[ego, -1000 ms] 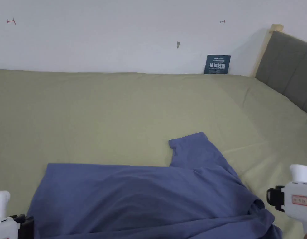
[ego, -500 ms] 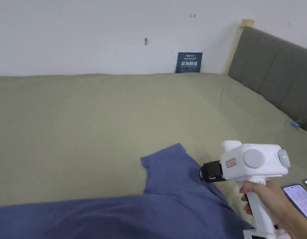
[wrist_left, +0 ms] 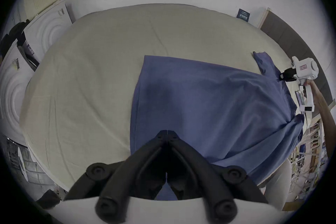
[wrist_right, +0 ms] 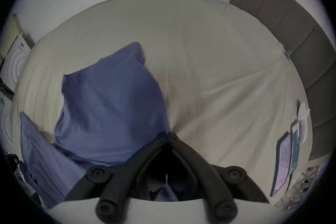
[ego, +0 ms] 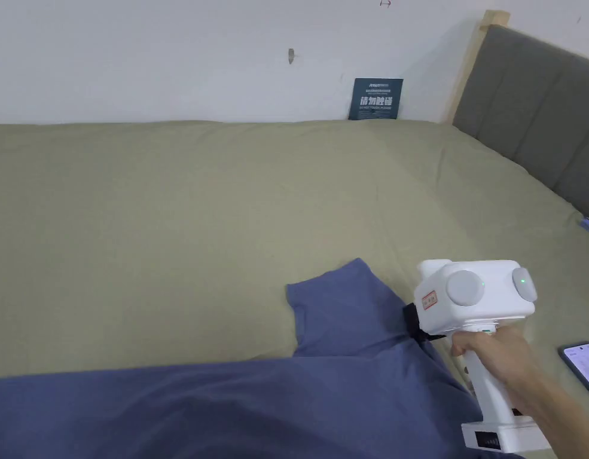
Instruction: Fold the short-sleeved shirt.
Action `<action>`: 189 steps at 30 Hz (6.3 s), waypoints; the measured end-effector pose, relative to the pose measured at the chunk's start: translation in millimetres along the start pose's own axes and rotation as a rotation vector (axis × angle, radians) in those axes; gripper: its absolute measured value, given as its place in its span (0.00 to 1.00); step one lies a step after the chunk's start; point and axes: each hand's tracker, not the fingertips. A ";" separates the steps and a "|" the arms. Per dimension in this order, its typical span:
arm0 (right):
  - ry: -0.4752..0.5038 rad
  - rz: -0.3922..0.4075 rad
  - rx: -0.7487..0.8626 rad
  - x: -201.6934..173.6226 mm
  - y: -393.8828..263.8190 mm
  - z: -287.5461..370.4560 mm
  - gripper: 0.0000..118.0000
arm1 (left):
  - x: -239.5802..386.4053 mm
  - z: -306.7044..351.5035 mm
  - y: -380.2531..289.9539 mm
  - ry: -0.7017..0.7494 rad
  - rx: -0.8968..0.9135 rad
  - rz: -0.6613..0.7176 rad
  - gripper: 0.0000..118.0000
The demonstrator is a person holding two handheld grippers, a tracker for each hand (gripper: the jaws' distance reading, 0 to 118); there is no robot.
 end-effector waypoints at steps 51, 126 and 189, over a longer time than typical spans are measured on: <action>0.109 0.040 0.098 66.3 -180.8 218.0 0.00 | -22.2 77.7 -8.7 -0.032 0.028 -0.051 0.04; 0.273 -0.123 0.187 -73.6 -260.8 180.7 0.00 | -26.4 20.0 -54.7 -0.381 -0.029 0.338 0.15; 0.195 -0.200 0.232 -19.6 -275.1 209.2 0.00 | 232.0 -29.8 -53.5 -0.885 -0.234 -0.065 0.00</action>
